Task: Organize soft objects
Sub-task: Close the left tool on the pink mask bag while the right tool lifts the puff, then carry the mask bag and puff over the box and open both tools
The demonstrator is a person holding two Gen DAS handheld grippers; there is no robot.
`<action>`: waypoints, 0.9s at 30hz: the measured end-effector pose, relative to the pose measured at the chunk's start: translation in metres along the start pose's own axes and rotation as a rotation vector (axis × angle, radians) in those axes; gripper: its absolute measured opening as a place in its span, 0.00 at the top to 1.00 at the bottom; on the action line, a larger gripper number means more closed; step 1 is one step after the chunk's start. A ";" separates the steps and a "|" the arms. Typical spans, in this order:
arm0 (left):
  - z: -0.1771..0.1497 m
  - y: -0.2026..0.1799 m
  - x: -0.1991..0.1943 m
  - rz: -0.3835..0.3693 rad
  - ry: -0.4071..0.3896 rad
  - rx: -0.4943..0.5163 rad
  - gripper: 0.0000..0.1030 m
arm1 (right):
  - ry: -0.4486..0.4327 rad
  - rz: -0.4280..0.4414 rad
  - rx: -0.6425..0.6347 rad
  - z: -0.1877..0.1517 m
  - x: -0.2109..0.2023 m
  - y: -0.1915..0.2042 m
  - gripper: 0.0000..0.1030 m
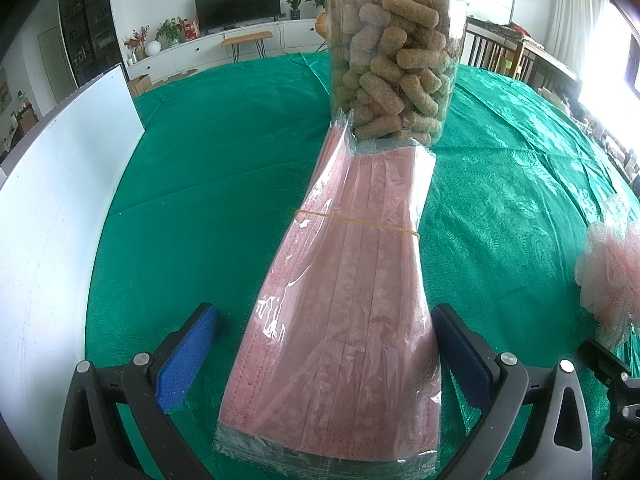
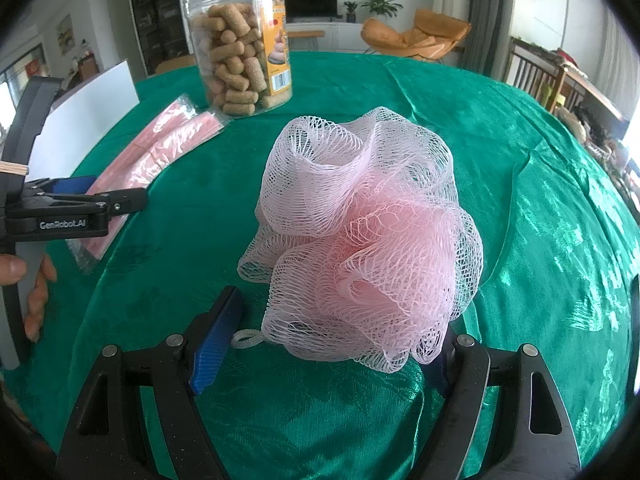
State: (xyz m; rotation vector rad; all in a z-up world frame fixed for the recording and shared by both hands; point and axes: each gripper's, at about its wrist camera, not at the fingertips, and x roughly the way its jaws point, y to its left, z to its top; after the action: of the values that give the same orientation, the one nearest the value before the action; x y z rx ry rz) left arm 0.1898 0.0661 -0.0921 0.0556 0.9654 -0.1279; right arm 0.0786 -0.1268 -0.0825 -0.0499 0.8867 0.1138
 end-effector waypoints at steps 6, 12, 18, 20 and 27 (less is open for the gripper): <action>0.022 -0.011 0.004 0.001 0.192 0.113 0.00 | 0.059 0.186 0.202 0.008 -0.018 -0.037 0.21; 0.038 -0.029 0.011 0.034 0.177 0.191 0.08 | 0.148 0.171 0.207 0.054 -0.017 -0.044 0.21; 0.031 -0.011 -0.024 -0.054 0.082 0.069 0.73 | 0.204 0.082 0.160 0.053 0.004 -0.040 0.68; 0.024 0.001 -0.049 -0.139 0.050 -0.015 0.74 | 0.166 0.079 0.157 0.054 -0.014 -0.036 0.68; 0.006 0.075 -0.168 -0.246 -0.144 -0.213 0.74 | 0.005 0.297 0.007 0.108 -0.106 0.059 0.68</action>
State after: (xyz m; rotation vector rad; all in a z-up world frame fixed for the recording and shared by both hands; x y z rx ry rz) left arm 0.1107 0.1535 0.0489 -0.2661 0.8347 -0.2514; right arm 0.0887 -0.0665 0.0680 0.0890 0.8955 0.3881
